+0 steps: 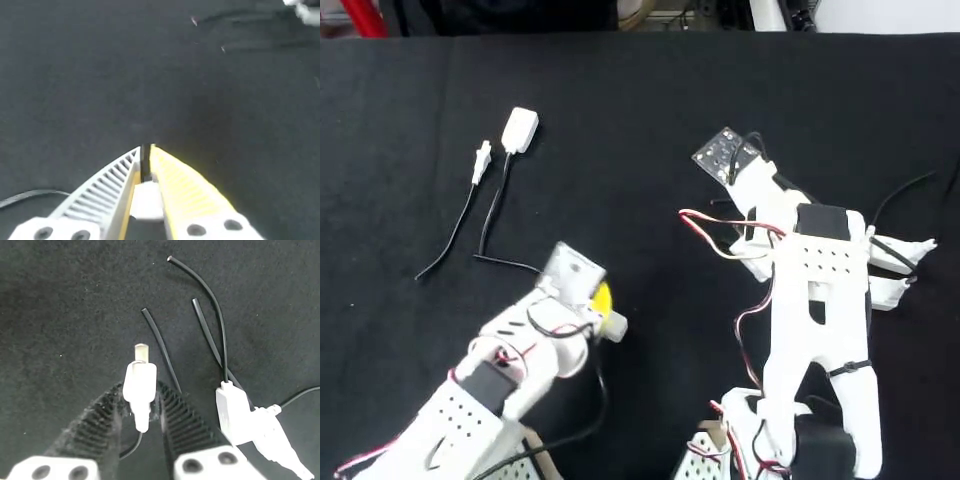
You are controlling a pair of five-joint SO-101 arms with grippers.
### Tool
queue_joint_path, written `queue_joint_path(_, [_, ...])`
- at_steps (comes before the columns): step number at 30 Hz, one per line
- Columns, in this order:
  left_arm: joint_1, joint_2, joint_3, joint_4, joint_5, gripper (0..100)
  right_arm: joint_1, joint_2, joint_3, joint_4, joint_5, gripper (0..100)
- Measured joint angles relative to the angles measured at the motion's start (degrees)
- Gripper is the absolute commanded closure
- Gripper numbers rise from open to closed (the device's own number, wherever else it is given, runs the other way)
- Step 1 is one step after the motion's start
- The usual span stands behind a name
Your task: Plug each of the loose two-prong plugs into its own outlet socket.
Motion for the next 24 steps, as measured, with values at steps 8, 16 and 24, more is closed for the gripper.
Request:
queue_joint_path(8, [7.0, 6.9, -1.1, 6.6, -7.3, 97, -1.2, 0.0, 0.0, 0.0, 0.0, 98.7])
queue_joint_path(16, [11.3, 5.7, -7.8, 25.5, -8.0, 97, -1.2, 0.0, 0.0, 0.7, 0.0, 98.7])
queue_joint_path(24, [12.2, -15.0, -8.4, 36.0, -8.2, 97, -1.9, 0.0, 0.0, 0.7, 0.0, 98.7])
